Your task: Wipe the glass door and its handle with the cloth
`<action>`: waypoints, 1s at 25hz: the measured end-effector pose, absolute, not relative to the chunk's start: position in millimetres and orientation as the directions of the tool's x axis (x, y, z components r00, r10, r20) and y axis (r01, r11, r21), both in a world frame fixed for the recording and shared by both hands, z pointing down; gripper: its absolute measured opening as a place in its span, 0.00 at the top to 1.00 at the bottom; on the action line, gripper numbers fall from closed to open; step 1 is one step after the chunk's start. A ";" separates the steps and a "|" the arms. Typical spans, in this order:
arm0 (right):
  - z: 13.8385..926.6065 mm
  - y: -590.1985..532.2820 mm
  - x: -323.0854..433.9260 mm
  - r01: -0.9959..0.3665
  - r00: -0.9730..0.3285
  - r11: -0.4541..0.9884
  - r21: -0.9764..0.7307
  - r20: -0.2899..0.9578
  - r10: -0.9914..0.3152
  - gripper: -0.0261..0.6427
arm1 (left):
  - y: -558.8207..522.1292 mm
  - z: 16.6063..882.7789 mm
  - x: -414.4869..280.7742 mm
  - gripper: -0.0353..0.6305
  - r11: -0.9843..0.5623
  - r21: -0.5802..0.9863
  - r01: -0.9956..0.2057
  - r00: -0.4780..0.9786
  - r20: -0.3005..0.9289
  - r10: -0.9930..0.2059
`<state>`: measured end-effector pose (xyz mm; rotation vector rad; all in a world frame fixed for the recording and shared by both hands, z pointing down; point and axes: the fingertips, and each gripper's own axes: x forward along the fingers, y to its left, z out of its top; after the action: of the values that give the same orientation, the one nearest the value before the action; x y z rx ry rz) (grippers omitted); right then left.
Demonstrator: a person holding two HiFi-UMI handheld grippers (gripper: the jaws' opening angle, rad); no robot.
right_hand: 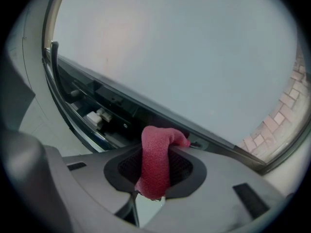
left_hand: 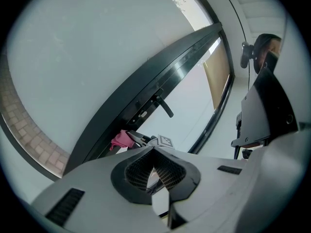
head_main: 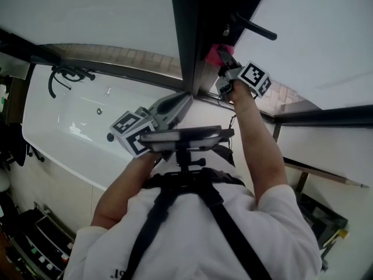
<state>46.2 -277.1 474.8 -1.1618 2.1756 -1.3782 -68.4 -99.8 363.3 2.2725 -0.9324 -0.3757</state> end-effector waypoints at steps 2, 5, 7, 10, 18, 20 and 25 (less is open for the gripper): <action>471.3 -277.0 45.5 -0.469 -0.623 0.216 -0.856 0.147 -0.768 0.80 | -99.7 362.9 -68.3 0.97 -0.539 0.662 -0.521 0.707 -0.019 -0.707; 466.7 -277.7 44.4 -0.473 -0.626 0.230 -0.850 0.141 -0.767 0.80 | -100.3 363.1 -68.6 0.97 -0.541 0.661 -0.520 0.707 -0.022 -0.707; 463.9 -278.3 43.4 -0.473 -0.627 0.238 -0.848 0.134 -0.767 0.80 | -100.6 363.6 -68.5 0.97 -0.543 0.660 -0.519 0.708 -0.025 -0.706; 460.3 -279.0 42.7 -0.471 -0.629 0.245 -0.848 0.127 -0.767 0.80 | -100.7 363.9 -68.2 0.97 -0.545 0.660 -0.517 0.708 -0.028 -0.705; 443.4 -279.1 41.4 -0.457 -0.631 0.272 -0.847 0.093 -0.770 0.80 | -100.4 364.3 -68.5 0.97 -0.547 0.664 -0.509 0.709 -0.036 -0.704; 436.7 -279.8 40.0 -0.453 -0.630 0.280 -0.846 0.081 -0.772 0.80 | -100.9 363.6 -68.4 0.97 -0.549 0.664 -0.507 0.711 -0.038 -0.702; 426.0 -278.6 39.3 -0.450 -0.635 0.302 -0.840 0.064 -0.770 0.80 | -100.5 364.2 -66.9 0.97 -0.555 0.663 -0.502 0.714 -0.044 -0.698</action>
<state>39.3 -278.6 426.0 -1.0961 2.2239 -1.2610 -66.9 -100.5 364.2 2.2819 -0.9080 -0.4023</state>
